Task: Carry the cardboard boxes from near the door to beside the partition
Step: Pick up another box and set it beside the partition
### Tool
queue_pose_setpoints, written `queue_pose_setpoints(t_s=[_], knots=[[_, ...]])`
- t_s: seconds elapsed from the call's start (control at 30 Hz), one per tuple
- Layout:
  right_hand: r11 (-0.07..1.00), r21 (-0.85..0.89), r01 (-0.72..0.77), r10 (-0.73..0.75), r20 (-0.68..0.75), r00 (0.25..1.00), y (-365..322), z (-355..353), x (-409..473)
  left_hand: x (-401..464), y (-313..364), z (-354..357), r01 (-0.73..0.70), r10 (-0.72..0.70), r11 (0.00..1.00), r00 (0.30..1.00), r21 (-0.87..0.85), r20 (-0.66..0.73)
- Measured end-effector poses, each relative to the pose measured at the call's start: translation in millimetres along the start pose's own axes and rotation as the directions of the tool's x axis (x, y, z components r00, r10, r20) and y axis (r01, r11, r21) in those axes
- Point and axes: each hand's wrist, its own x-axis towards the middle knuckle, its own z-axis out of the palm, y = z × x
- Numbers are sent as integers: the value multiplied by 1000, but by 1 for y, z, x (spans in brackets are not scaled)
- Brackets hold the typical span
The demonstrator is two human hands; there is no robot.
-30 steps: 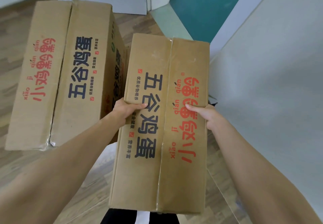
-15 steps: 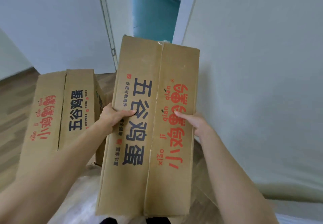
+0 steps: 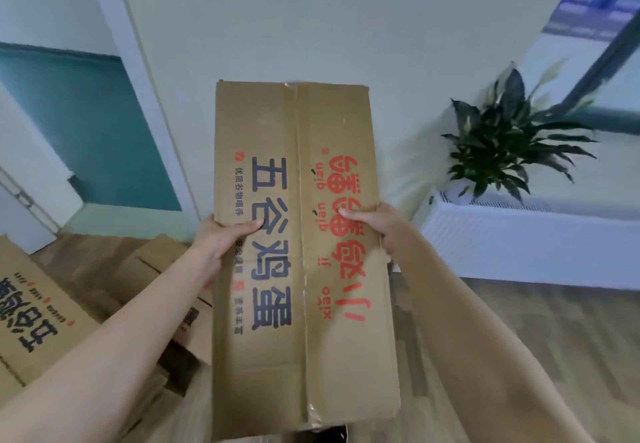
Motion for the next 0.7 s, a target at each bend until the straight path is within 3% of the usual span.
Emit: queue_pose_setpoints(t_s=[0.13,0.27,0.47,0.7], knots=[[998,35,-45,50,-142,989,51,-88,-68,-37,-17,85,13,-29,995,987,95,160],[979,186,-84,137,-298,945,119,-179,-152,-84,-50,187,-18,-48,978,950,206,308],[932,359,-46,240,-519,821,235,-328,-305,-192,-110,370,-97,-139,920,826,381,547],[904,423,58,275,-680,679,363,-511,-508,-355,-196,587,-193,-242,863,654,467,717]])
